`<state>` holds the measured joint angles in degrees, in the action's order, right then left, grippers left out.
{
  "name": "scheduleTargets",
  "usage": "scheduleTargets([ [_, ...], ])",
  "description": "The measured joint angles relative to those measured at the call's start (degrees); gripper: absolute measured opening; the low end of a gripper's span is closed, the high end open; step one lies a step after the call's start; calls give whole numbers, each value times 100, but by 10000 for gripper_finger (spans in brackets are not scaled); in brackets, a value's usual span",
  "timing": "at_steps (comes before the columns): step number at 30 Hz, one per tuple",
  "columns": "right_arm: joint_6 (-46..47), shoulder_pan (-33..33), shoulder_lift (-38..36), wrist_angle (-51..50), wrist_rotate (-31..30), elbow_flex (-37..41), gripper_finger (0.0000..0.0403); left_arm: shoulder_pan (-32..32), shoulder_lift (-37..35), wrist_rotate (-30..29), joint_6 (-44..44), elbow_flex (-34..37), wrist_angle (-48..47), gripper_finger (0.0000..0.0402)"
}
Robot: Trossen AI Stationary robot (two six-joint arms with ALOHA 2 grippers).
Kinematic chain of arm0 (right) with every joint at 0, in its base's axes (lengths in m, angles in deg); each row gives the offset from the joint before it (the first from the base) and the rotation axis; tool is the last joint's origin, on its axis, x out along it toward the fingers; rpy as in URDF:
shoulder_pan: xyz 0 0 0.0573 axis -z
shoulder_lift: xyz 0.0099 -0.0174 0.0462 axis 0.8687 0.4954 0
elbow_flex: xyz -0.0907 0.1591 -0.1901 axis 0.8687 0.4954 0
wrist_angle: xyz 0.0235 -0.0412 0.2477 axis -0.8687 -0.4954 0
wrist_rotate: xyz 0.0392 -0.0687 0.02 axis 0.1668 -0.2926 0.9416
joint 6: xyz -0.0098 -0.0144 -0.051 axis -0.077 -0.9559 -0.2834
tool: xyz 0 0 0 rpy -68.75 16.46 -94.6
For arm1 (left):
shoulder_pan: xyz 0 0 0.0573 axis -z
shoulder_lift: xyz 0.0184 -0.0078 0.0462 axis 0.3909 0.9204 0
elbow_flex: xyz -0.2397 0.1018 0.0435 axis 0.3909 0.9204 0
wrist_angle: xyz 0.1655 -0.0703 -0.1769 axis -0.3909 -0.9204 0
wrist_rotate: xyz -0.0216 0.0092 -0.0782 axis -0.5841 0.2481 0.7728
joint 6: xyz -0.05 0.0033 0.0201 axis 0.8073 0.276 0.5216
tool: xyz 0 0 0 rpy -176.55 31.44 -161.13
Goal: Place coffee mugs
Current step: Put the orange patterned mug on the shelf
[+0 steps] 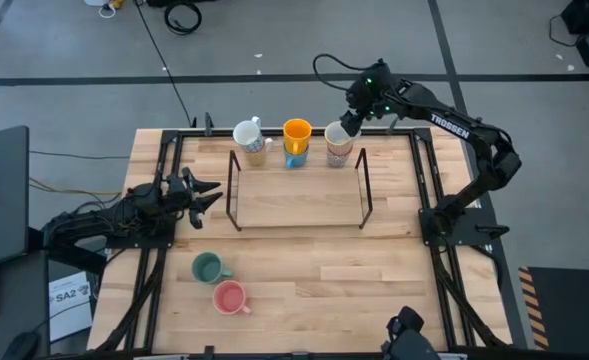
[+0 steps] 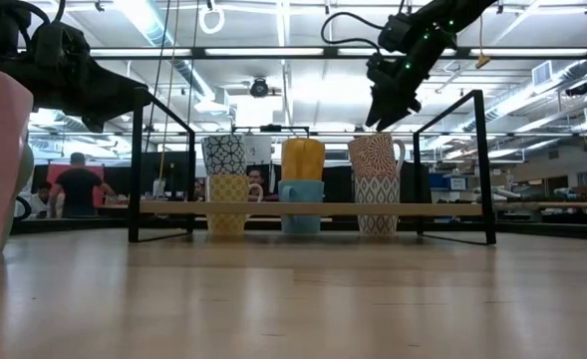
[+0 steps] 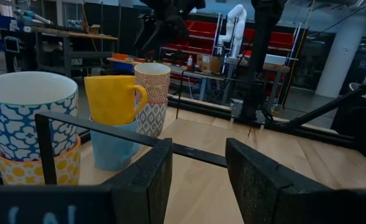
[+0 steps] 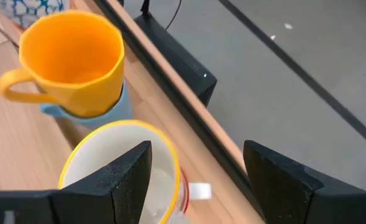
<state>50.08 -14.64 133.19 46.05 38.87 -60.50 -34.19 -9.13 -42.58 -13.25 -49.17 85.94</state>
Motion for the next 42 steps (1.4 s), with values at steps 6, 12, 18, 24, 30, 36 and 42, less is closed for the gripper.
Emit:
scheduleTargets([
  [6, 0, -2, 0, -242, 98, 2, 260, 0, 0, 0, -2, -1, 0, 156],
  [12, 0, -2, 0, -239, 99, 2, 260, 0, 0, 0, 0, -1, -1, 156],
  [18, 0, -2, 0, -239, 100, 6, 260, -2, 0, 0, -2, -1, 1, 156],
  [24, -17, 0, 287, -213, 120, 7, 260, 0, 0, 0, -2, 1, -1, 156],
  [30, -273, -4, 616, -177, 117, 13, 259, 0, 0, 0, -2, 0, 0, 156],
  [36, -278, -9, 651, -174, 115, 11, 239, -2, 0, 0, -4, 1, -1, 156],
  [42, -258, -9, 651, -176, 113, 11, 186, -2, 0, 0, -2, 1, 1, 156],
])
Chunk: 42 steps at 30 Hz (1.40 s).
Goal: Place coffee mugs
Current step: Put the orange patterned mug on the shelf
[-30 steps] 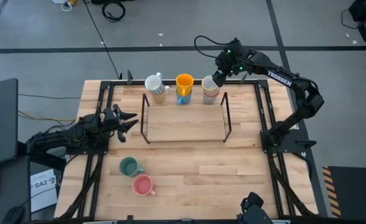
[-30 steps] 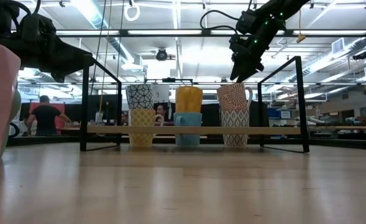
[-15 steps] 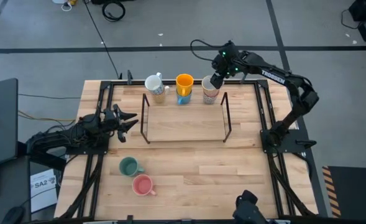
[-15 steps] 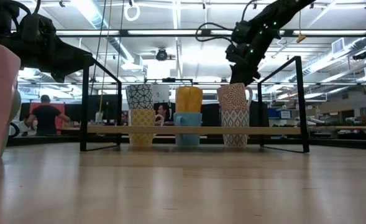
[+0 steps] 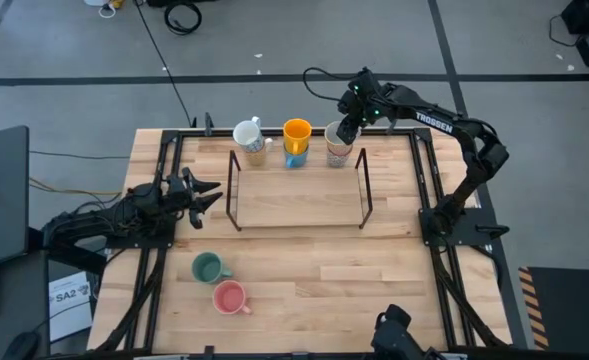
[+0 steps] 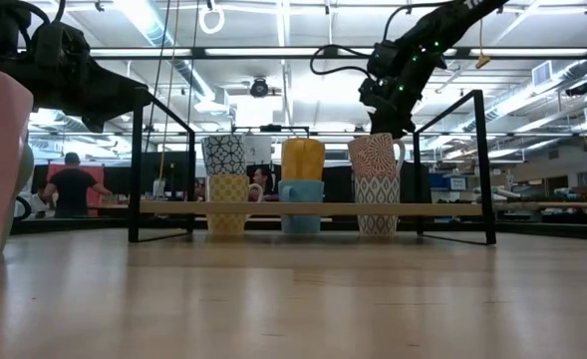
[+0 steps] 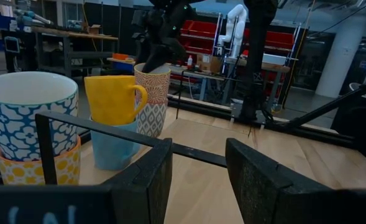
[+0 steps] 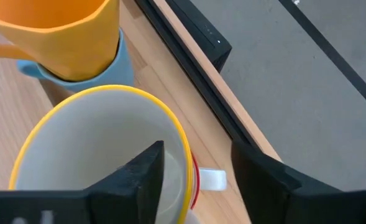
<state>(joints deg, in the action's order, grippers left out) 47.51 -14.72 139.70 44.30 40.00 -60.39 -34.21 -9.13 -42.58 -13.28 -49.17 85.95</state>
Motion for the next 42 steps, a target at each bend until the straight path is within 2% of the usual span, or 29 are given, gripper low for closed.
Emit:
scheduleTargets([
  [19, 5, -2, -20, -21, -8, -2, 36, 1, 0, 0, 2, -1, -1, 156],
  [30, 6, -7, -54, -10, 11, -6, 34, 1, 0, 0, 2, -2, -2, 156],
  [42, 4, -29, -789, -18, 19, 7, 28, 2, 0, 0, 2, -2, -2, 156],
])
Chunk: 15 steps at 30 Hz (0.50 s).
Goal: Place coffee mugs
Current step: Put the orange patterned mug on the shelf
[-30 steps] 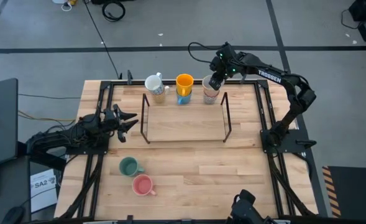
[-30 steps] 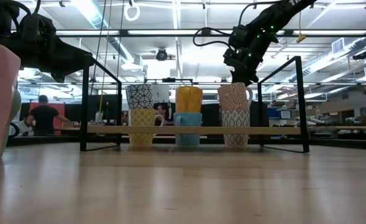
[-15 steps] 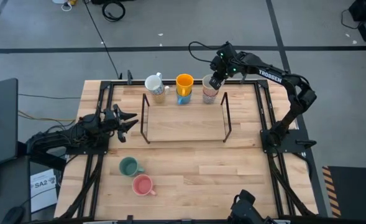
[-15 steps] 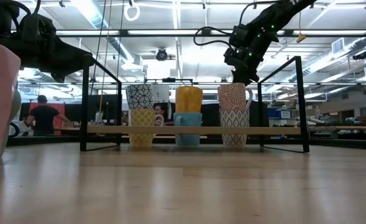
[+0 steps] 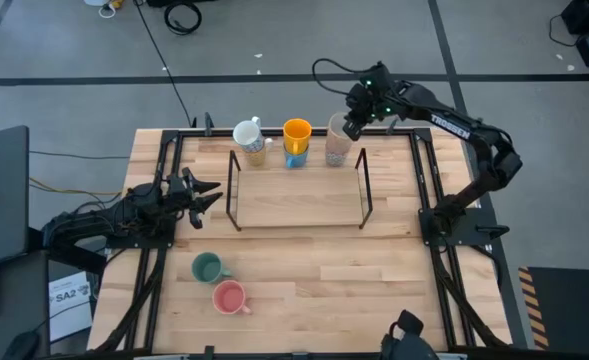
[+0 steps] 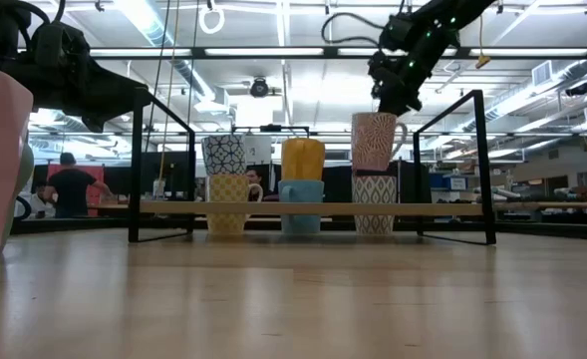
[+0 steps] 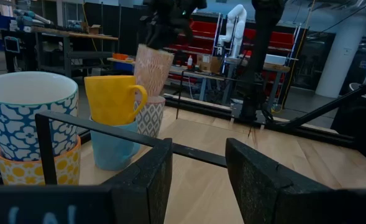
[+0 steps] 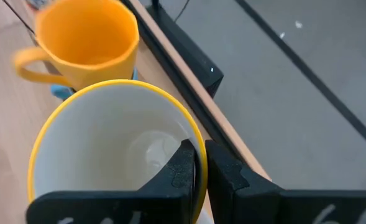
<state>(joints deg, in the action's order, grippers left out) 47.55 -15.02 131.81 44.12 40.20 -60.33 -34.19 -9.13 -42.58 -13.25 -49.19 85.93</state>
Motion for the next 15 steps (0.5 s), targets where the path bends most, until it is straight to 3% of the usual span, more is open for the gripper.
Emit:
scheduleTargets([
  [8, 200, -286, -653, 9, 471, -2, 28, 1, 0, 0, 0, 1, 2, 156],
  [15, 809, -1067, -959, 15, 1100, -7, 27, -2, 0, 0, -2, 0, 0, 156],
])
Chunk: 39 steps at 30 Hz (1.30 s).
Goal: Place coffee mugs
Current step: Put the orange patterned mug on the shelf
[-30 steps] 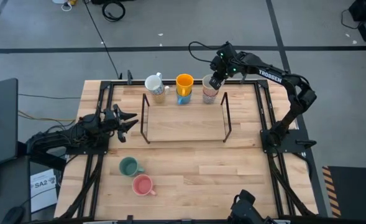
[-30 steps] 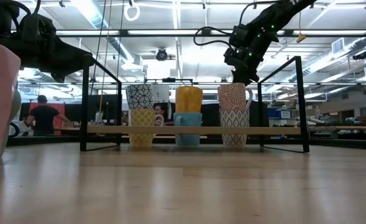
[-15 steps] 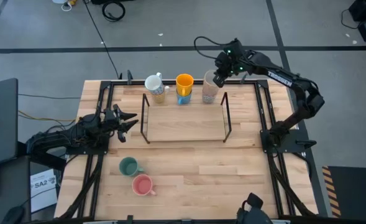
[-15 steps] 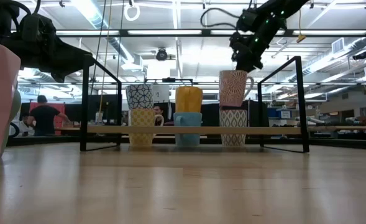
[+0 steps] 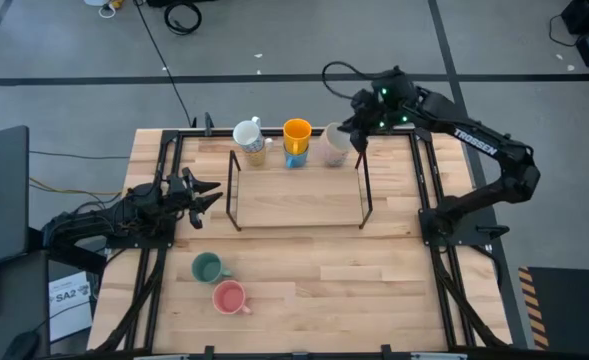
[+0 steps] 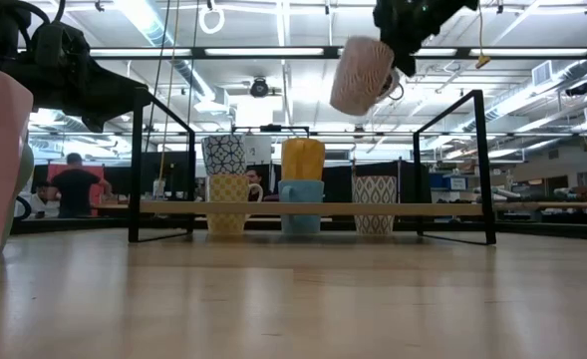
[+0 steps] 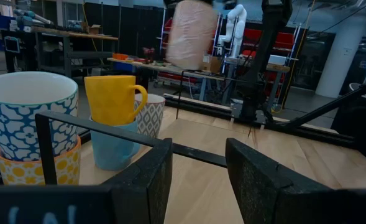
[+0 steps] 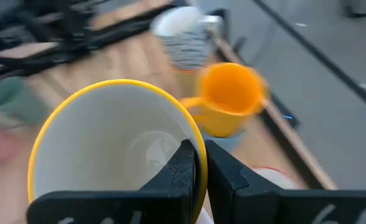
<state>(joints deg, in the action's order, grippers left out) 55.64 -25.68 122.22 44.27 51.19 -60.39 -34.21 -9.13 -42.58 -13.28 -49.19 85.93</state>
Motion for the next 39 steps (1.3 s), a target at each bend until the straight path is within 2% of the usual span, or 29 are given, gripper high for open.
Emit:
scheduleTargets([
  [8, 249, -1161, 142, -642, -118, 0, 27, 1, -2, 0, 0, 2, 1, 156],
  [14, 258, -1791, 321, -1327, -873, 9, 26, 1, 0, 0, 2, 0, 5, 156],
  [17, 218, -1988, 379, -1237, -907, 153, 26, 2, 0, 2, 2, 1, -5, 156],
  [25, -185, -2215, 478, -1069, -918, 754, 26, 2, 2, 7, 0, 0, -17, 156],
  [31, -1092, -2220, 537, -1124, -890, 794, 26, 2, 2, 7, 2, 0, -22, 156],
  [39, -1623, -2210, 535, -1044, -993, 873, 29, 2, 2, 7, 2, 0, -28, 156],
])
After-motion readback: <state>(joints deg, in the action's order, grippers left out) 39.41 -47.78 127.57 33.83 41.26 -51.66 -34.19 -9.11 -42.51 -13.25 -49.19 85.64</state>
